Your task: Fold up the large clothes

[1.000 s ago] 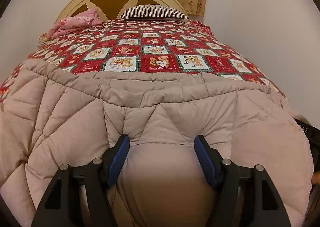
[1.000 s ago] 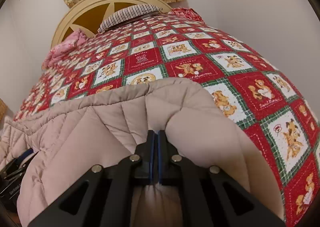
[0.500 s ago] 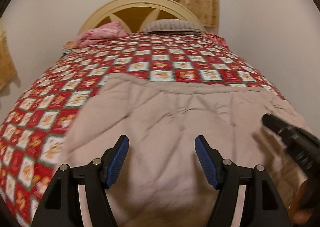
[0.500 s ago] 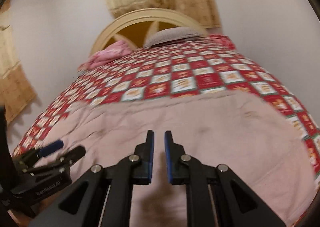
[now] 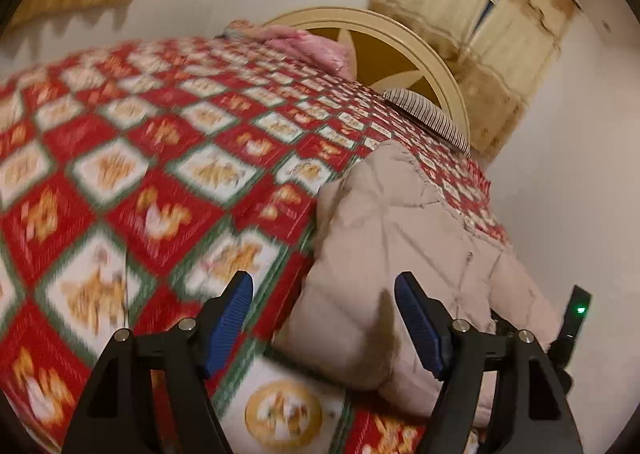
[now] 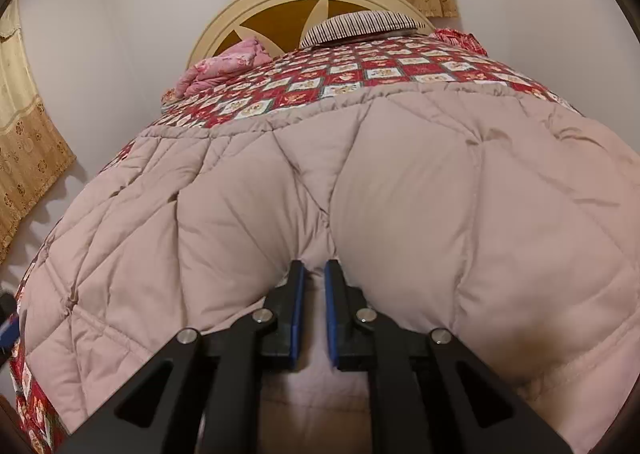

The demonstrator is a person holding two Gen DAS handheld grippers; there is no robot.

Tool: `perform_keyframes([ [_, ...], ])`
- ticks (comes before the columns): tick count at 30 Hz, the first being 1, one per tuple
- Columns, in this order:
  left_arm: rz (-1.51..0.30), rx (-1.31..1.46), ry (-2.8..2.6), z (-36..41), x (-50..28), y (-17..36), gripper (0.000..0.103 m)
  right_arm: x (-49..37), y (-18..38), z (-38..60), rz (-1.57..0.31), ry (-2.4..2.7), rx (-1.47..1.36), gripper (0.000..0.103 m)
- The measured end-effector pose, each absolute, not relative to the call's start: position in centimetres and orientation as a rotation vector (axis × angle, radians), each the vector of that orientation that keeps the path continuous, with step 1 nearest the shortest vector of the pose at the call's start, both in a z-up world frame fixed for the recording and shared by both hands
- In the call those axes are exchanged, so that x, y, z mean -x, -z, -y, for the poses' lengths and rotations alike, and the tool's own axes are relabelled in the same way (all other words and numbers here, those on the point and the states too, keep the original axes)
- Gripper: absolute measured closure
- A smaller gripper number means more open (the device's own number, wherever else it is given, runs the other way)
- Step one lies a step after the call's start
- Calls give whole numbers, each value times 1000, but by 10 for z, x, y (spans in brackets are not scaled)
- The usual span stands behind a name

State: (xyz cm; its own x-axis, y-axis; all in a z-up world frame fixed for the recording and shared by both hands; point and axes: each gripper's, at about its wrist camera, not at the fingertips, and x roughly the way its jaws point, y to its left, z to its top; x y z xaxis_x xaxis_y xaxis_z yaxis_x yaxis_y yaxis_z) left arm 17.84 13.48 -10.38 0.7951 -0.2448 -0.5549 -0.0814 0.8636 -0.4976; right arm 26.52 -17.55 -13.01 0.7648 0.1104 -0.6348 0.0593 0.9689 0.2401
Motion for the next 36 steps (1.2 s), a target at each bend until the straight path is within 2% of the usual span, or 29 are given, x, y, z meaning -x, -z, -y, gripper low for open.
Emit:
perform_keyframes([
  [5,-663,690,138,-125,-167,126,25,-265,130,173,-700,-30,-256,91],
  [9,-782,775,206,-102,-196,153,20,-265,130,173,-701,-29,-255,91],
  [17,-736,896,209,-89,-247,148,16,-266,131,174,-713,-31,-259,91],
  [19,-703,894,318,-82,-252,143,22,-268,132,174,-731,-31,-263,91],
  [20,-694,887,355,-79,-252,140,37,-269,132,175,-740,-32,-267,91],
  [21,-684,864,384,-78,-252,137,48,-269,133,175,-743,-31,-270,91],
  [24,-660,791,444,-77,-252,125,68,-269,133,173,-769,-32,-289,91],
  [27,-653,774,499,-82,-251,111,75,-270,133,176,-808,-32,-362,91],
  [30,-623,720,558,-92,-241,87,76,-267,128,165,-853,-57,-431,86],
  [33,-567,614,576,-103,-225,54,76,-261,120,125,-892,-123,-396,86],
  [36,-509,460,542,-117,-206,17,76,-256,120,73,-925,-276,-476,87],
])
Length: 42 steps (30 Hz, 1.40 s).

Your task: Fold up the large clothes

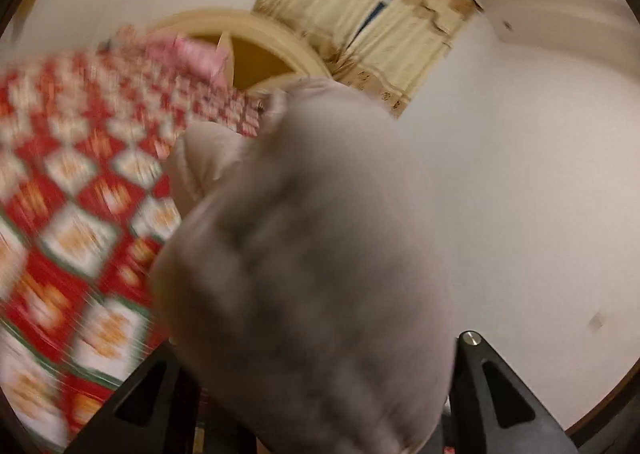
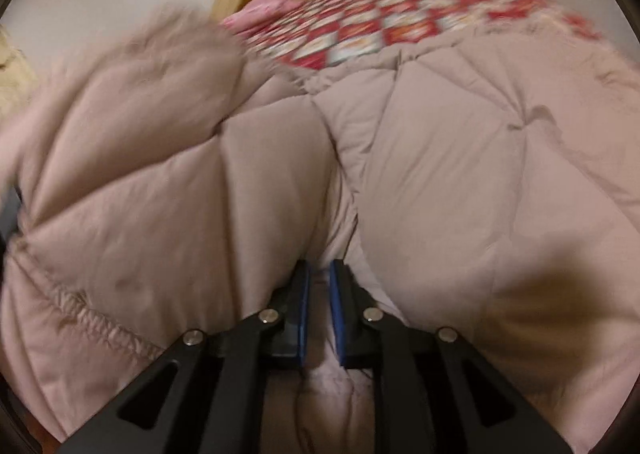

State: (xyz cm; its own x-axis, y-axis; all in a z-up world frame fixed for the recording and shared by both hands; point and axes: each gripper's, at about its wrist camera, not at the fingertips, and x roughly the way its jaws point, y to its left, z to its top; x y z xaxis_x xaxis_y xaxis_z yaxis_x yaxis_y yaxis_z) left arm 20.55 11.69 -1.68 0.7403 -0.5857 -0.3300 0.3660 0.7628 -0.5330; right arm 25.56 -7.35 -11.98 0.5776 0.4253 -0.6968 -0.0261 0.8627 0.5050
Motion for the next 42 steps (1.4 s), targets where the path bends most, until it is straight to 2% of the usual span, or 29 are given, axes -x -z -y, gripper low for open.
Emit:
perform_keyframes([
  [6,-447,170,478,-119,-175,-19,76,-249,123,-6,-982,-619,-620,91],
  [10,-414,105,520,-100,-166,-20,76,-243,115,6,-1031,-681,-590,89],
  [15,-378,-92,570,-34,-148,-9,75,-196,102,104,-990,-659,-712,74],
  [19,-375,-256,644,25,-129,16,75,-146,87,195,-851,-464,-710,73],
  [24,-357,-505,714,87,-99,74,74,-101,95,278,-741,-232,-768,73],
  [26,-321,-580,726,98,-87,92,73,-92,99,298,-700,-218,-828,66],
  [28,-299,-631,731,104,-81,104,72,-87,98,311,-641,-210,-883,34],
  [30,-293,-648,734,104,-79,110,71,-89,90,315,-583,-213,-896,22],
  [32,-301,-619,749,99,-80,109,71,-100,81,314,-564,-238,-880,19],
  [34,-308,-596,763,92,-95,109,71,-117,73,299,-591,-254,-850,7],
  [35,-307,-595,766,89,-96,109,71,-121,70,293,-606,-266,-832,5],
  [40,-283,-657,757,89,-98,112,66,-172,55,245,-763,-348,-613,6],
  [41,-282,-661,756,89,-97,110,63,-178,47,238,-771,-340,-541,9],
  [42,-281,-665,750,86,-97,109,59,-180,41,229,-770,-327,-454,25],
])
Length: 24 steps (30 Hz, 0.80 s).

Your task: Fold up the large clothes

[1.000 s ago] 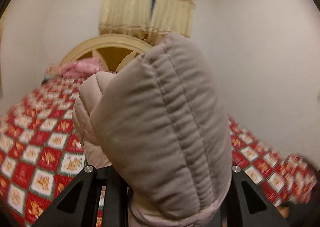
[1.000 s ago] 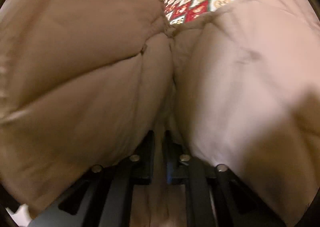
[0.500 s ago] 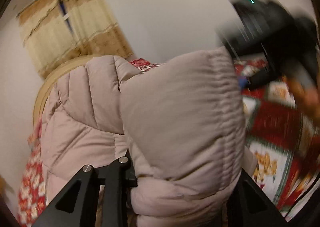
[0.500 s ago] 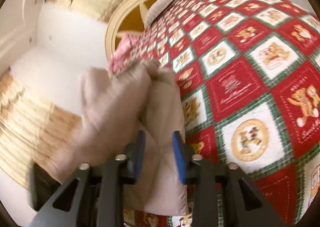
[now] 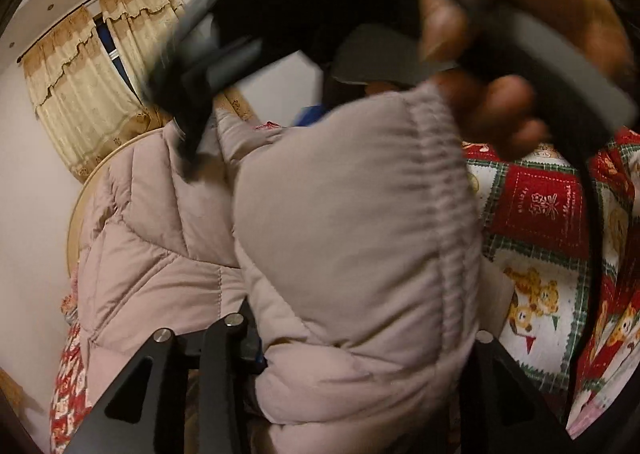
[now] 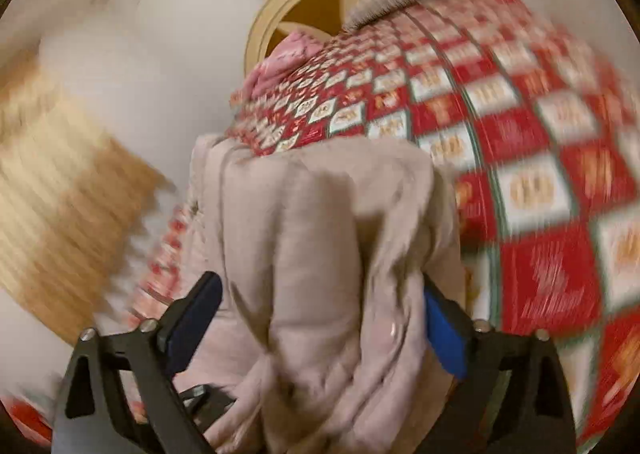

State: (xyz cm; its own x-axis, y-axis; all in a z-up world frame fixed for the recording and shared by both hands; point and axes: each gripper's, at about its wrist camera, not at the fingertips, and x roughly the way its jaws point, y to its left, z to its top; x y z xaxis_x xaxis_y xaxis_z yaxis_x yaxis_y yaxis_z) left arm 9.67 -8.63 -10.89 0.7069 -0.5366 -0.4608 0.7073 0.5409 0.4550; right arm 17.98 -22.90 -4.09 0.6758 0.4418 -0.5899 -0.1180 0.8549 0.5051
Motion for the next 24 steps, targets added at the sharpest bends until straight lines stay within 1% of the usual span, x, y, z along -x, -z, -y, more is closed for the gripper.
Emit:
perform_keyframes([
  [1,-287,-670,755,84,-97,107,57,-186,37,218,-778,-303,-347,43],
  [2,-296,-674,770,80,-96,105,56,-191,39,212,-791,-299,-294,47],
  [3,-304,-680,796,74,-94,101,55,-190,42,216,-798,-304,-285,54],
  [4,-307,-681,814,69,-92,99,54,-191,49,215,-811,-306,-280,58],
  [7,-333,-640,938,34,-82,86,54,-190,65,220,-805,-286,-255,60],
  [10,-413,-544,1055,-12,-83,68,53,-196,81,234,-797,-267,-338,60],
  [13,-479,-386,1056,-56,-105,37,53,-194,91,241,-781,-259,-430,58],
  [15,-491,-268,988,-71,-127,12,53,-189,101,246,-765,-266,-527,57],
  [16,-492,-215,940,-73,-140,0,53,-188,105,247,-756,-268,-558,56],
  [18,-506,-103,835,-68,-180,-23,49,-182,109,245,-736,-262,-602,56],
  [20,-517,-44,770,-49,-211,-36,49,-179,110,239,-722,-247,-617,56],
  [24,-570,11,728,6,-261,-31,49,-177,108,230,-714,-221,-589,55],
])
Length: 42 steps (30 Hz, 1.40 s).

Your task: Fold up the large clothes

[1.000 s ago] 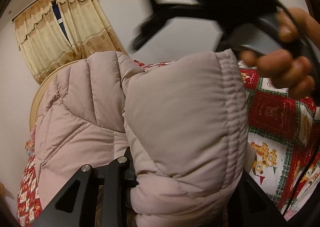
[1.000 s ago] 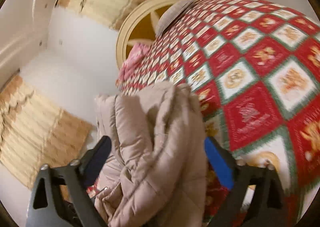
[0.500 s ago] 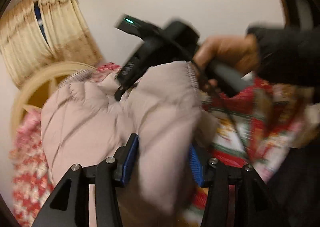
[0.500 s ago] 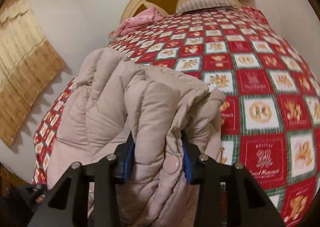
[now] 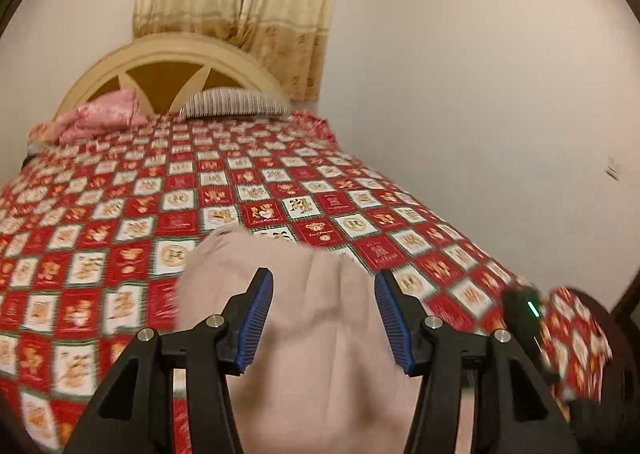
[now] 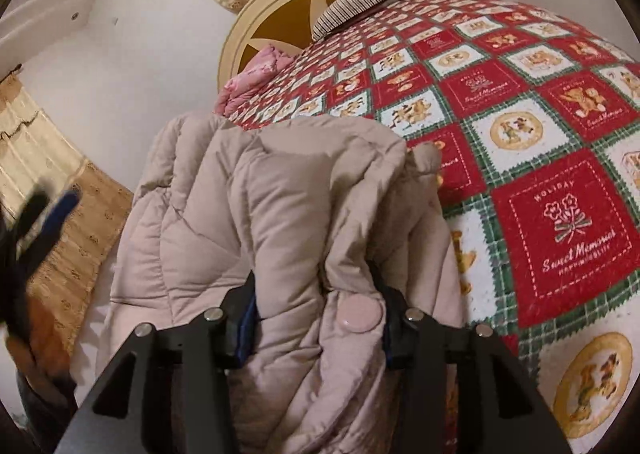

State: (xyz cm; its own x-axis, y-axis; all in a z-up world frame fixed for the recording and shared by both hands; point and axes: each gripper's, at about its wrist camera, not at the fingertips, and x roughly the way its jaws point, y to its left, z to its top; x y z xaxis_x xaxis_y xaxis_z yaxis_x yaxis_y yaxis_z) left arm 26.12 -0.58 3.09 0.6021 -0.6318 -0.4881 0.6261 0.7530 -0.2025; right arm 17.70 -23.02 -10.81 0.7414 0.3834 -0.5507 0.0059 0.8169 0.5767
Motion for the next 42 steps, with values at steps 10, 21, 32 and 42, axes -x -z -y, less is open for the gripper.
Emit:
perform_keyframes([
  [10,-720,-84,592,68,-287,58,46,-190,131,252,-714,-307,-708,54],
  [21,-728,-319,463,109,-300,105,46,-193,132,257,-721,-300,-696,54],
  [32,-719,-342,449,107,-298,104,46,-99,35,256,-601,-260,-462,71],
  [42,-717,-354,449,108,-295,103,46,-89,103,214,-814,-310,-519,81],
])
